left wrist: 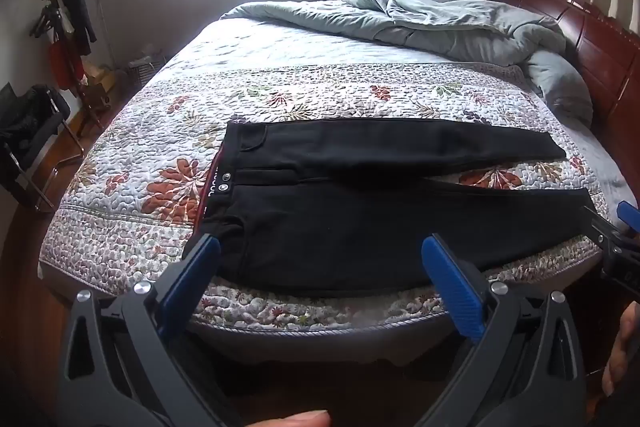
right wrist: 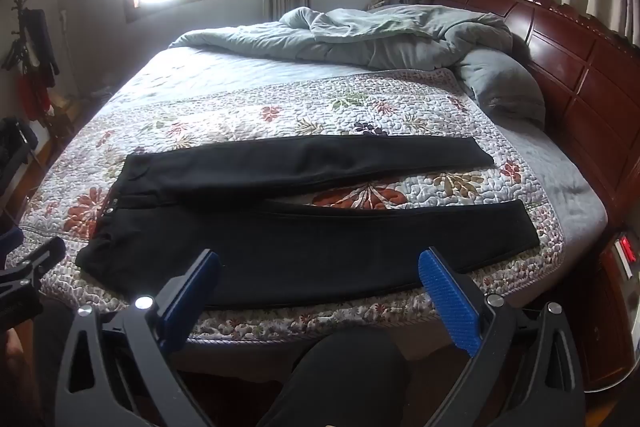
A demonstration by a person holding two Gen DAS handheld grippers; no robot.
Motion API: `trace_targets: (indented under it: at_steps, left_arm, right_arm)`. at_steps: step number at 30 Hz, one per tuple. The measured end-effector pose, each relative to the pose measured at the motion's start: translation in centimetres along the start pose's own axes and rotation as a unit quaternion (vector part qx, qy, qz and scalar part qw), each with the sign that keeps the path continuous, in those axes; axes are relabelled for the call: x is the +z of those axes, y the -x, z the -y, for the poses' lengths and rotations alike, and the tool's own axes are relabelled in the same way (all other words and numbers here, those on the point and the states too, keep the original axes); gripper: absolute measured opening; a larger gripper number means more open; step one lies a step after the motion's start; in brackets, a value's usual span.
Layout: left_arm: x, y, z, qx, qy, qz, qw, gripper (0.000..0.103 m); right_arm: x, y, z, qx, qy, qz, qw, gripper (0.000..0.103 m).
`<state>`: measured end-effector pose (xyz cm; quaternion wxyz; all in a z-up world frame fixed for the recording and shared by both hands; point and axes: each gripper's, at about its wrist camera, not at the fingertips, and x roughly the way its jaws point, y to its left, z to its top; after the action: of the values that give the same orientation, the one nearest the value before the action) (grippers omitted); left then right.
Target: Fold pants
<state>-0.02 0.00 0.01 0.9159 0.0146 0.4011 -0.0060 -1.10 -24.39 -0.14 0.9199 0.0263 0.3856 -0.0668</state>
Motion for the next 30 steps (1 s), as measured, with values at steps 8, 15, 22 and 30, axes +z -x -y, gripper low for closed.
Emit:
trace_targets:
  at_steps: [8, 15, 22, 30]
  left_arm:
    - [-0.07, 0.01, 0.13, -0.002, -0.001, -0.002, 1.0000, 0.100]
    - [0.26, 0.38, -0.54, -0.004, -0.001, -0.003, 1.0000, 0.100]
    - [-0.11, -0.03, -0.03, -0.002, -0.002, -0.004, 1.0000, 0.100]
    - [-0.19, -0.04, 0.04, -0.002, -0.002, -0.004, 1.0000, 0.100]
  right_arm:
    - [-0.32, -0.17, 0.37, 0.001, 0.000, 0.000, 1.000, 0.099]
    - [-0.41, -0.08, 0.02, 0.003, -0.002, -0.003, 1.000, 0.099]
    - [-0.41, -0.34, 0.18, 0.004, -0.002, -0.004, 1.000, 0.099]
    - [-0.49, -0.37, 0.29, 0.005, -0.003, -0.004, 1.000, 0.099]
